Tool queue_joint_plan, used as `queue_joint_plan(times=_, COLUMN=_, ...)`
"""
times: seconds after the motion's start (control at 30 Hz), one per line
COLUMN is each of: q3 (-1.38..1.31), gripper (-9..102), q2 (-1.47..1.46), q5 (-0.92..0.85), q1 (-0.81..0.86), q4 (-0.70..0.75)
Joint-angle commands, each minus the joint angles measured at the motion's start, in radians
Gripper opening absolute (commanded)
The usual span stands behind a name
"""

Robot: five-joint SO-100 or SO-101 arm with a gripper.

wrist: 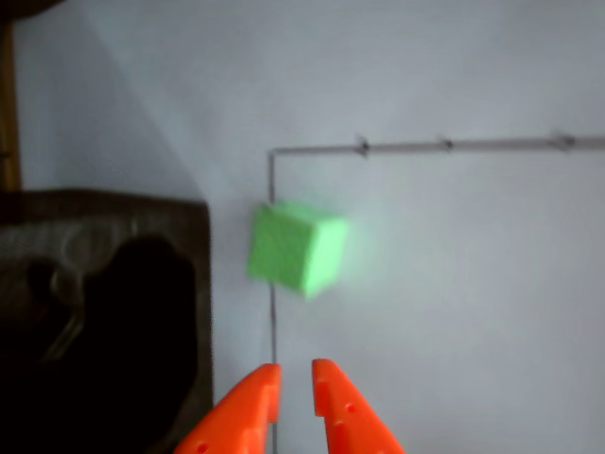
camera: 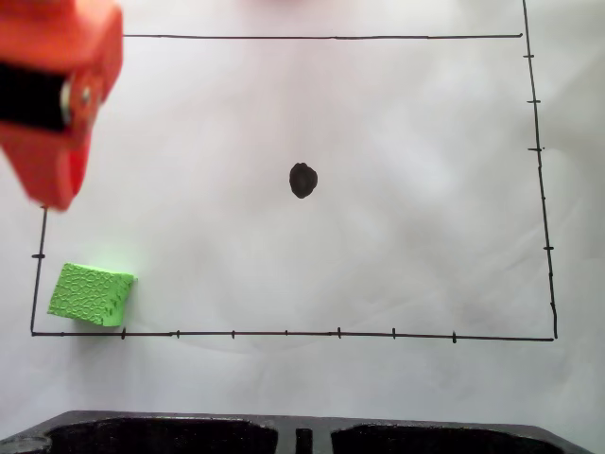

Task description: Grasp the colored block, Place it on the black dot, and then return the arm to the default position.

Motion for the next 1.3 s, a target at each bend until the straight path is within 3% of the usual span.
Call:
queue_joint_plan(times=0.0, q3=-0.135, gripper=5, q2=-0.08, q5=0.008, q1=0.018, q4=0.009)
queue_joint_plan(times=0.37, q3=-0.31, gripper=10, q2=-0.221, q5=0.109, q1=-0.015, q4=0.1)
queue_joint_plan(times=0.7, q3=-0.379, gripper=28, q2=-0.302, q5=0.192, q1=0.018, q4=0.163)
queue_joint_plan(times=1.27, q3=-0.529, gripper=31, q2=-0.494, q5=0.216, q1=0.014, q4=0.256)
